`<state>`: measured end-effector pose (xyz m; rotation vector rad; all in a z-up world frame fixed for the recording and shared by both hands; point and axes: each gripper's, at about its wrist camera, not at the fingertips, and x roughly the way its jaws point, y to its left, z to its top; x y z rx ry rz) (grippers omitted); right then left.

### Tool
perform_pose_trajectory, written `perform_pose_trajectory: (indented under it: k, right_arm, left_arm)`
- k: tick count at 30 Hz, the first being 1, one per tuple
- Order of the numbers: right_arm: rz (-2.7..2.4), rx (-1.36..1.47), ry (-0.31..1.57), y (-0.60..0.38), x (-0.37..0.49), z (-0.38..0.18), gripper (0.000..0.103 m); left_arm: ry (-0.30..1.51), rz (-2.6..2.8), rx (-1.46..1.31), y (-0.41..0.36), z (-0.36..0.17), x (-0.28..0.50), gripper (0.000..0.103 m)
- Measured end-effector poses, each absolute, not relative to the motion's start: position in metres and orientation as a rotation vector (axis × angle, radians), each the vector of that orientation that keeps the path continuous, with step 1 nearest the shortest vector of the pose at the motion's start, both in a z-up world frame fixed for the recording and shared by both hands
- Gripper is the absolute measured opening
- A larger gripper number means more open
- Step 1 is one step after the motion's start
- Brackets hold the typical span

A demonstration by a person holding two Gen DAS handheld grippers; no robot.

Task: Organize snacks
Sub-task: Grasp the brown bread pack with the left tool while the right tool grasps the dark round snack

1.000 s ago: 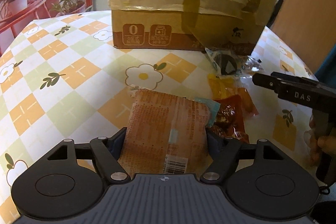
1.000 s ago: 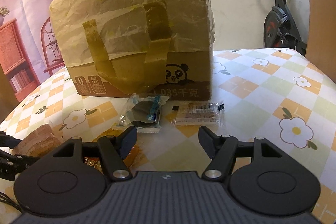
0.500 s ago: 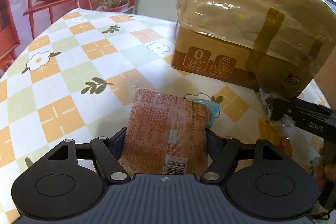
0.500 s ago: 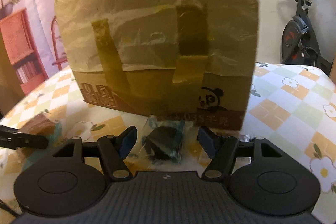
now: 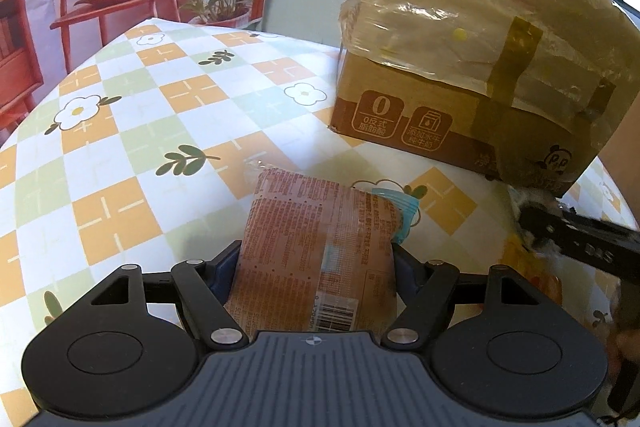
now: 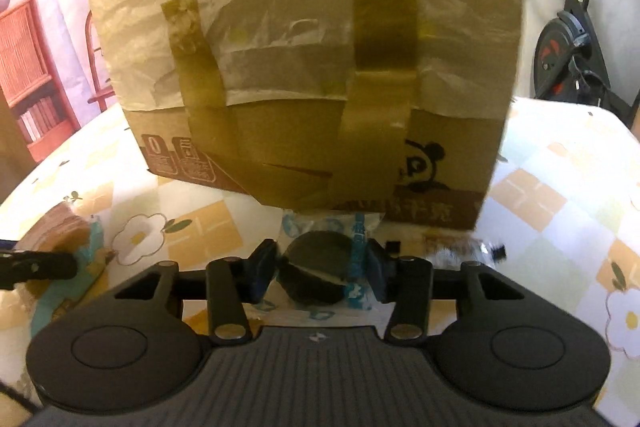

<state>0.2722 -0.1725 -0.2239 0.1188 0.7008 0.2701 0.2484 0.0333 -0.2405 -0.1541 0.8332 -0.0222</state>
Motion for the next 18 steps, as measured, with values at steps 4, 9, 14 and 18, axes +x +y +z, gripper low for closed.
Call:
perform_pose_trajectory:
  k: [4, 9, 14, 18]
  right_arm:
    - [0.27, 0.137, 0.665, -0.183, 0.249, -0.223, 0.049]
    - [0.26, 0.186, 0.649, -0.193, 0.232, -0.23, 0.049]
    - [0.283, 0.197, 0.646, -0.195, 0.233, -0.231, 0.049]
    - [0.293, 0.22, 0.642, -0.2, 0.232, -0.232, 0.049]
  left_arm:
    - [0.835, -0.02, -0.145, 0.032, -0.241, 0.249, 0.077]
    - [0.835, -0.006, -0.123, 0.027, -0.243, 0.249, 0.078]
    - [0.831, 0.005, -0.113, 0.023, -0.244, 0.248, 0.078]
    - [0.829, 0.01, -0.102, 0.021, -0.246, 0.248, 0.078]
